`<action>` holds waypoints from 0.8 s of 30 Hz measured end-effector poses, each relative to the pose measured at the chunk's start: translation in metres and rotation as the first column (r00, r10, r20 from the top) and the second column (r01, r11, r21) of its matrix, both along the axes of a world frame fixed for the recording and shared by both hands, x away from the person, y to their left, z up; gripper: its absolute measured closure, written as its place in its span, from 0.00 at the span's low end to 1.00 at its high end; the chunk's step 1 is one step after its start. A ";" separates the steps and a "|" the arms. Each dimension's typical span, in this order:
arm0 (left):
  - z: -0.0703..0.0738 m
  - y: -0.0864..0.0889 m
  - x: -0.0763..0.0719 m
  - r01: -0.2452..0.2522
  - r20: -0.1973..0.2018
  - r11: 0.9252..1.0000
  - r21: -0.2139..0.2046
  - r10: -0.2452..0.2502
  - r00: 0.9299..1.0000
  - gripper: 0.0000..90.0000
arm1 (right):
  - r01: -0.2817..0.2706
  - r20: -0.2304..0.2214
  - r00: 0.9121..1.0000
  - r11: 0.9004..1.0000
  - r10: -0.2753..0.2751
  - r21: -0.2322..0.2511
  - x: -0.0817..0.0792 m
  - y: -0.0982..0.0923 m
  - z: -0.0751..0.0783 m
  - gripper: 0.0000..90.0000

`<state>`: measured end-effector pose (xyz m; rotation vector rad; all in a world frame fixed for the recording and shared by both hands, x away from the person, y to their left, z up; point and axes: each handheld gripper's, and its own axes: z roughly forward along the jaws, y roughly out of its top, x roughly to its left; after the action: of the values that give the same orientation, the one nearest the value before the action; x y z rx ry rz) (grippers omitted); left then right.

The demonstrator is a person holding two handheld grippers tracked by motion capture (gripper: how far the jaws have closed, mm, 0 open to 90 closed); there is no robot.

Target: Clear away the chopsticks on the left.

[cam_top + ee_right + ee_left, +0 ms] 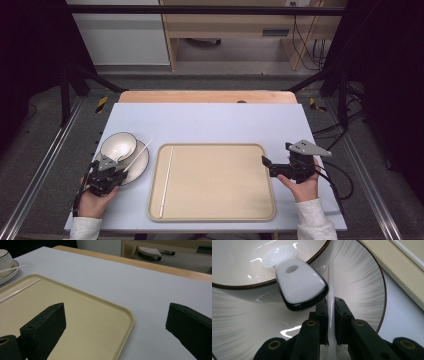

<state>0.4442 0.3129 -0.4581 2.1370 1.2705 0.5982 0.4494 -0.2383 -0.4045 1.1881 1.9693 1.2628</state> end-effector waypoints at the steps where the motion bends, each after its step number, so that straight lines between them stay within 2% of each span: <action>1: 0.000 0.000 0.000 0.002 -0.001 1.000 -0.003 -0.002 1.000 0.93 | 0.000 0.000 1.000 1.000 0.000 0.000 0.000 0.000 0.000 0.04; 8: 0.002 -0.005 -0.002 0.004 -0.006 1.000 -0.004 -0.004 1.000 0.93 | 0.003 0.001 1.000 1.000 -0.003 0.003 0.000 0.000 0.000 0.04; 24: 0.021 -0.028 -0.018 0.002 0.069 0.999 -0.038 0.000 0.998 0.94 | 0.009 0.010 1.000 1.000 -0.009 0.009 -0.002 -0.004 0.003 0.04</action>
<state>0.4258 0.2846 -0.4373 2.0681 1.2340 0.6371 0.4477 -0.2418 -0.4017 1.1913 1.9510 1.2726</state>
